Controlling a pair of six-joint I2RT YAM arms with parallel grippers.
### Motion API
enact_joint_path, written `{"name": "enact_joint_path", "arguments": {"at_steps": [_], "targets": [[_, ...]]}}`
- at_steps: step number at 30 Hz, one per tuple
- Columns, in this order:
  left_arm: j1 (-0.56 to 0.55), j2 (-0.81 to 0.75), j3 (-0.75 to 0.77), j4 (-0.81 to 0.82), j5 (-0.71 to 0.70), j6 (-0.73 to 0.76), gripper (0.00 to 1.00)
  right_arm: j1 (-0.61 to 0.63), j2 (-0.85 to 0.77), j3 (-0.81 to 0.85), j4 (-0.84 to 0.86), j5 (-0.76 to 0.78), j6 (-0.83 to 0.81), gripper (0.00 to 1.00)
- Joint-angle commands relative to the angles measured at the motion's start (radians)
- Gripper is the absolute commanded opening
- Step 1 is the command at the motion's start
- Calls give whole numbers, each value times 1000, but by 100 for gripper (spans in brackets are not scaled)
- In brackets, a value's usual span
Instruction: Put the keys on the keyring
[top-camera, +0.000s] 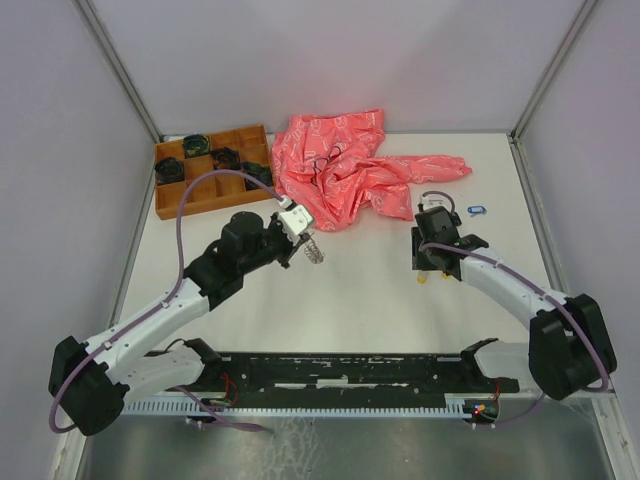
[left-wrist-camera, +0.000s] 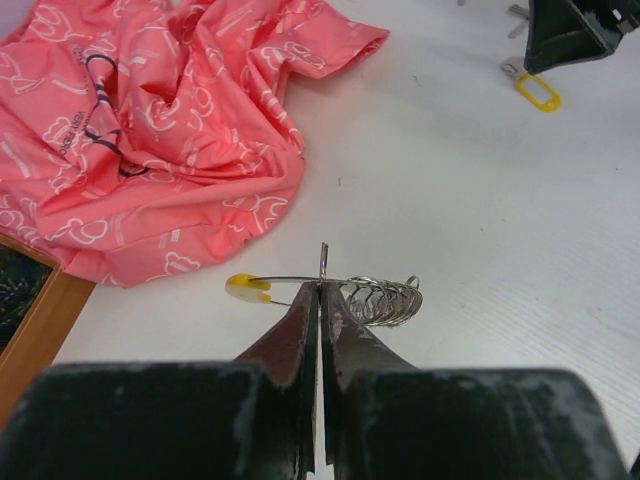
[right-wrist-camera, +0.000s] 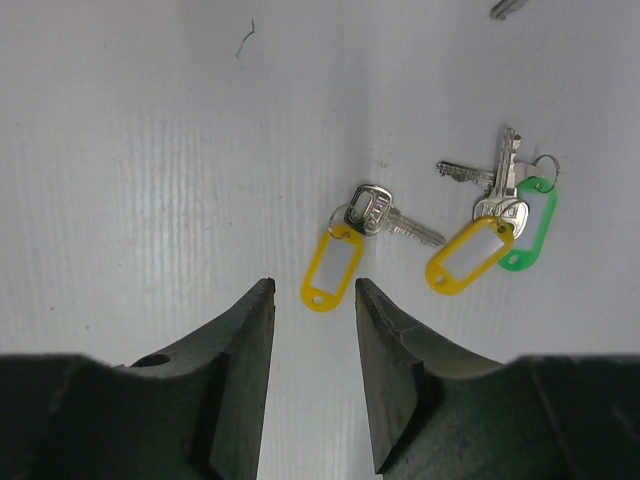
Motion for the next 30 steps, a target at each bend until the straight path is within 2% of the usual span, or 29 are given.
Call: {"name": "enact_joint_path", "arguments": {"at_steps": [1, 6, 11, 16, 30], "targets": [[27, -14, 59, 13, -24, -24, 3, -13, 96, 86, -2, 55, 13, 46], [35, -2, 72, -13, -68, -29, 3, -42, 180, 136, -34, 83, 17, 44], [49, 24, 105, -52, -33, -29, 3, -96, 190, 146, -23, 38, 17, 42], [73, 32, 129, -77, -6, -42, 3, -96, 254, 165, -45, -54, 30, 37], [95, 22, 135, -90, -5, -47, 3, -96, 332, 205, -75, -39, 26, 31]]}}
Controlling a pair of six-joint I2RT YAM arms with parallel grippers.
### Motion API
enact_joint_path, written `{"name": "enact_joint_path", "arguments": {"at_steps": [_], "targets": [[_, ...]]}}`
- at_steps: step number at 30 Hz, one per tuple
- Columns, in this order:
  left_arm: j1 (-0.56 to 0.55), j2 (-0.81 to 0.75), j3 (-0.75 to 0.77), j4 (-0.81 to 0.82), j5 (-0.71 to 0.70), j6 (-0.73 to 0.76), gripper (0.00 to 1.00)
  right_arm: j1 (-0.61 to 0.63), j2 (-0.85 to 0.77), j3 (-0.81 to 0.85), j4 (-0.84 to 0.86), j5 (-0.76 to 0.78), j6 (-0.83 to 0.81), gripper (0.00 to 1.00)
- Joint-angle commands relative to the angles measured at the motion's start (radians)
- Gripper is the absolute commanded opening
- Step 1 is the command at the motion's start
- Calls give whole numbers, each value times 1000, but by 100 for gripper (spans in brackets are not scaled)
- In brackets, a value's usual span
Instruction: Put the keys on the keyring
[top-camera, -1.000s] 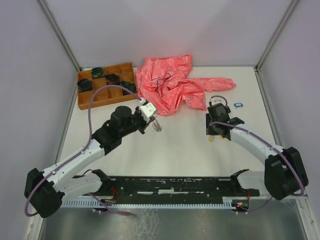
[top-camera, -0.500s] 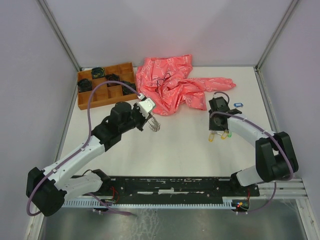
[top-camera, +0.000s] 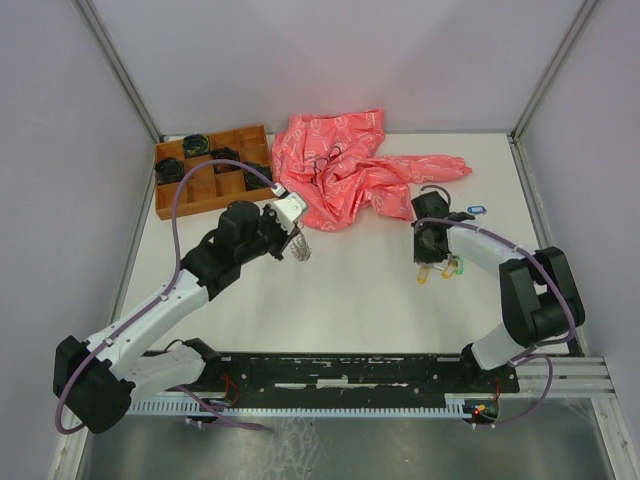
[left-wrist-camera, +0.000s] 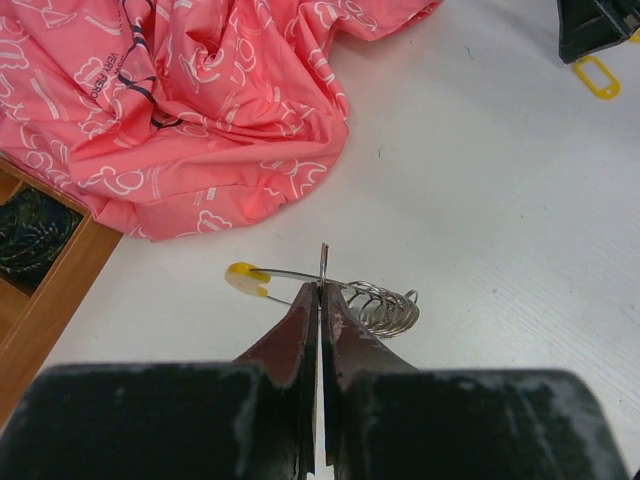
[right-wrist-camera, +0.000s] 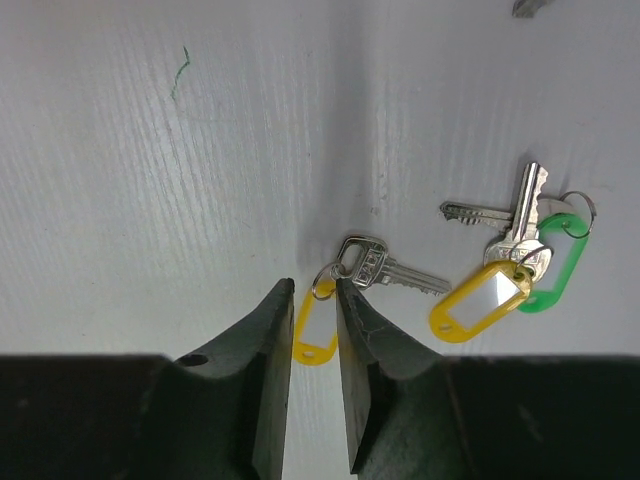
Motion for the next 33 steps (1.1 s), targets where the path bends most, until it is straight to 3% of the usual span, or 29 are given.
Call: {"name": "enact_joint_path", "arguments": {"at_steps": [1, 15, 22, 26, 33], "targets": [[10, -12, 56, 25, 22, -26, 3, 1, 11, 32, -14, 27, 9, 31], [15, 3, 63, 9, 34, -29, 3, 1, 54, 52, -8, 26, 2, 25], [17, 12, 68, 4, 35, -29, 3, 1, 31, 56, -16, 25, -18, 12], [18, 13, 70, 1, 36, -29, 3, 11, -13, 49, -7, -32, -58, 3], [19, -2, 68, 0, 38, -27, 3, 134, -83, 7, 111, -245, -155, 1]]}}
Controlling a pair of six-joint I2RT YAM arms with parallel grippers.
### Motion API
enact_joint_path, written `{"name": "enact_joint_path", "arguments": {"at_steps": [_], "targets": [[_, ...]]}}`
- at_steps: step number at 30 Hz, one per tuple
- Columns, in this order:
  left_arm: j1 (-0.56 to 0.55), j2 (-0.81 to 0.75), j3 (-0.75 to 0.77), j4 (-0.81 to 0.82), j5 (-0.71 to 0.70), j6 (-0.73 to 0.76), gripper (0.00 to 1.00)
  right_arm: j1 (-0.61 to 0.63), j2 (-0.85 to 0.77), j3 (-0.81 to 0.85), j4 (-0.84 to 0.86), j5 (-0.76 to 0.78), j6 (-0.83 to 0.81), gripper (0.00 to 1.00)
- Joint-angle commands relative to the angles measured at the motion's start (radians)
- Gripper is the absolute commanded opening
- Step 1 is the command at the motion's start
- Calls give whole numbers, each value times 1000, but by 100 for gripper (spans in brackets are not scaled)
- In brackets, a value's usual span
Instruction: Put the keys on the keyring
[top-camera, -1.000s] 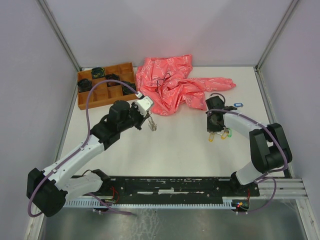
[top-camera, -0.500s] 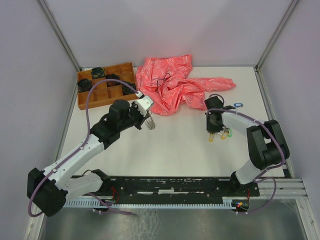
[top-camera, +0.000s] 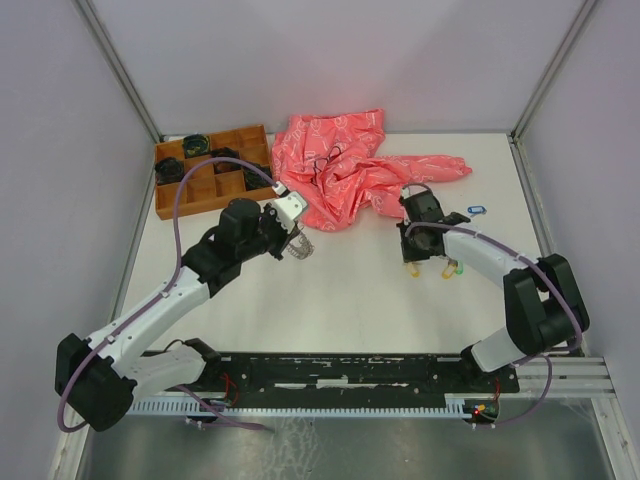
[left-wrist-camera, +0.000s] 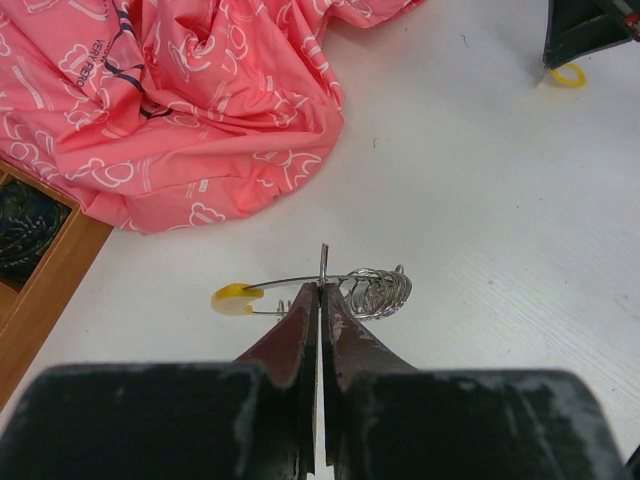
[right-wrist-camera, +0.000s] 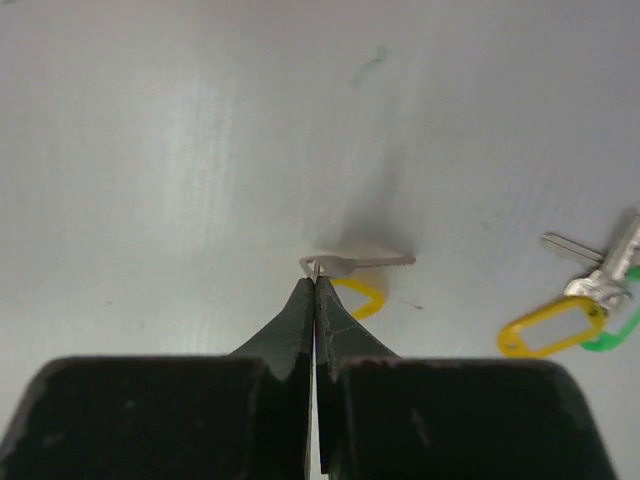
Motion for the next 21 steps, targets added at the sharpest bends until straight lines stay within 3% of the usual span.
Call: {"name": "enact_joint_path", "arguments": {"at_steps": [1, 6, 11, 21], "targets": [[5, -24, 45, 35, 14, -27, 3, 102, -60, -20, 147, -182, -73, 1], [6, -38, 37, 47, 11, -26, 3, 196, -70, -87, 327, -311, -100, 1], [8, -51, 28, 59, 11, -26, 3, 260, -36, -113, 399, -338, -131, 1], [13, -65, 16, 74, 1, -30, 3, 299, 19, -106, 287, -273, -109, 5]]}}
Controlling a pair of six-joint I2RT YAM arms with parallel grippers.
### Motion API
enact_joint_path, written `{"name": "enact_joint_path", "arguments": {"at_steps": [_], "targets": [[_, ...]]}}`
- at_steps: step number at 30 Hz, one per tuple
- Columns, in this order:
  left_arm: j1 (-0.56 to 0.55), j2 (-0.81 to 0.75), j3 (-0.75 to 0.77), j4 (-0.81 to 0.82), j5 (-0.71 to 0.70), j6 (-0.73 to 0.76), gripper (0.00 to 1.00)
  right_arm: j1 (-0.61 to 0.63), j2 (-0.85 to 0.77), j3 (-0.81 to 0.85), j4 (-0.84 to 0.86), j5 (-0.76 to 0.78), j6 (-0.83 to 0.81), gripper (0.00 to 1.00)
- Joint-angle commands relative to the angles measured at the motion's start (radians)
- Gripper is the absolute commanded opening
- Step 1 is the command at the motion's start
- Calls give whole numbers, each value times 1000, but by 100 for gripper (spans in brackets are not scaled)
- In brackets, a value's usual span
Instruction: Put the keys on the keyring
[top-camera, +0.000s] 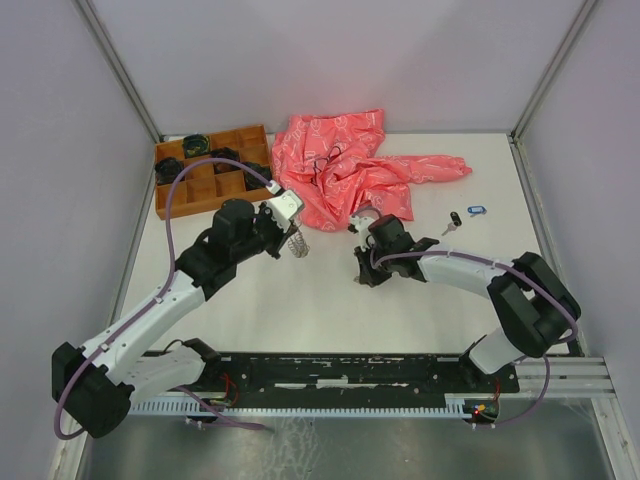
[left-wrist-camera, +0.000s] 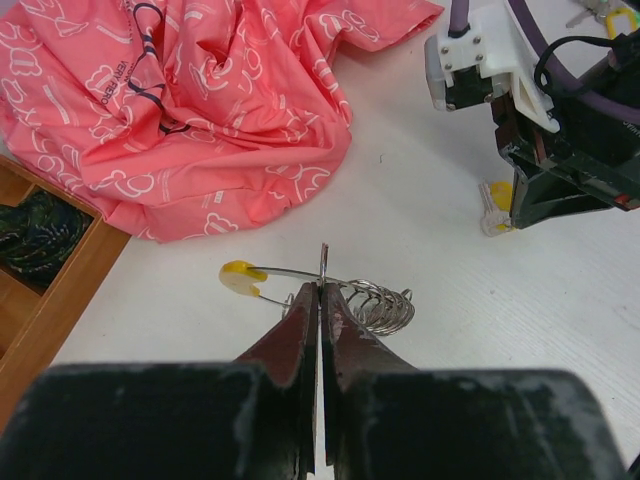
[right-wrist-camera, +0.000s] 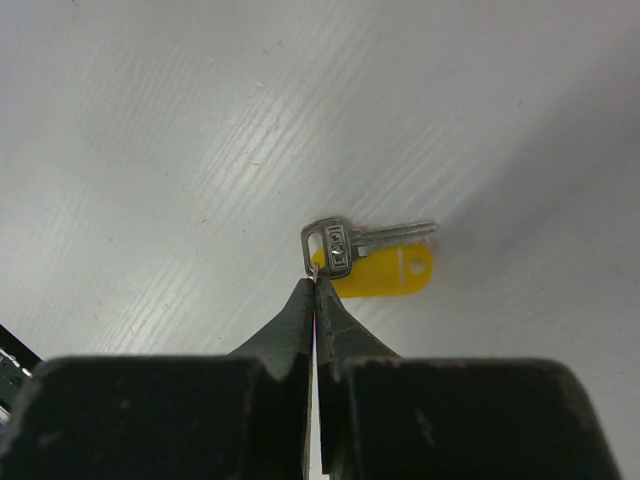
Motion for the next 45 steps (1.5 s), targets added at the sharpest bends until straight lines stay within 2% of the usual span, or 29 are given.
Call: {"name": "enact_joint_path", "arguments": {"at_steps": [1, 5, 19, 30, 45], "targets": [[7, -25, 17, 73, 2, -30, 3, 12, 13, 18, -44, 31, 1, 5], [9, -29, 13, 76, 2, -31, 3, 22, 23, 37, -95, 31, 5, 9], [11, -35, 14, 74, 5, -32, 3, 21, 60, 209, -313, 64, 80, 32], [11, -29, 18, 66, 12, -29, 3, -3, 136, 276, -386, 32, 71, 34], [14, -9, 25, 55, 16, -25, 3, -9, 210, 289, -377, -12, 44, 35]]}}
